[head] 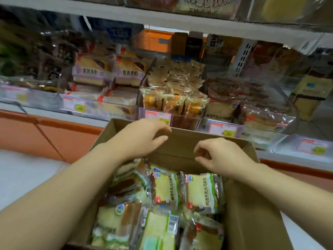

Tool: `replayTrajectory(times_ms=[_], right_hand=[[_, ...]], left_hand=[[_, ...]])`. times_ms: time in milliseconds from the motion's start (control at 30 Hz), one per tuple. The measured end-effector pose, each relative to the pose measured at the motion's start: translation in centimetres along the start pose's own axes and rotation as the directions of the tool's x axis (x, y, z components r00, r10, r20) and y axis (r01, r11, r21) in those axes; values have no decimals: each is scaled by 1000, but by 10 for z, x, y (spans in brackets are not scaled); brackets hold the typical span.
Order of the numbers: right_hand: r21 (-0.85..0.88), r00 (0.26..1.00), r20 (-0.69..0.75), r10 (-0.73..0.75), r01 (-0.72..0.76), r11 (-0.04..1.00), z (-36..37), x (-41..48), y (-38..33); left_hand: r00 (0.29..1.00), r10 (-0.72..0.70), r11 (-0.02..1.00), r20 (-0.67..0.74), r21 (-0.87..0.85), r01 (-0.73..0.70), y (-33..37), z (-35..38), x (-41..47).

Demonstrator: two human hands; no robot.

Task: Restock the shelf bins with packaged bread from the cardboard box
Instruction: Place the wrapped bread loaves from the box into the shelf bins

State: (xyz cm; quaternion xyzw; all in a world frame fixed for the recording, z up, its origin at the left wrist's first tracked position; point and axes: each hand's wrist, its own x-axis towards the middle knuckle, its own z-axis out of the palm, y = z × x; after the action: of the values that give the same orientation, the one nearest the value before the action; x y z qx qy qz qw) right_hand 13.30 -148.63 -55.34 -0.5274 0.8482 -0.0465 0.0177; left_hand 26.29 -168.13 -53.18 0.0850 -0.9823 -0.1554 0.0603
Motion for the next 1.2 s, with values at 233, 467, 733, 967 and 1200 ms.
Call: replayTrajectory(times_ms=[233, 467, 733, 967, 1200], right_hand=[[60, 801, 597, -47, 14, 998, 54, 4, -30], [-59, 551, 834, 4, 82, 995, 114, -21, -38], [-49, 592, 806, -14, 90, 995, 123, -25, -36], [87, 769, 633, -83, 36, 996, 54, -14, -41], [178, 936, 346, -69, 7, 984, -29, -27, -34]], left_hand=[[936, -195, 980, 294, 23, 197, -24, 23, -51], [929, -172, 982, 327, -14, 187, -34, 41, -61], [926, -143, 989, 351, 5, 151, -32, 45, -54], [910, -77, 986, 407, -106, 131, -12, 44, -58], [926, 45, 972, 375, -232, 47, 38, 37, -48]])
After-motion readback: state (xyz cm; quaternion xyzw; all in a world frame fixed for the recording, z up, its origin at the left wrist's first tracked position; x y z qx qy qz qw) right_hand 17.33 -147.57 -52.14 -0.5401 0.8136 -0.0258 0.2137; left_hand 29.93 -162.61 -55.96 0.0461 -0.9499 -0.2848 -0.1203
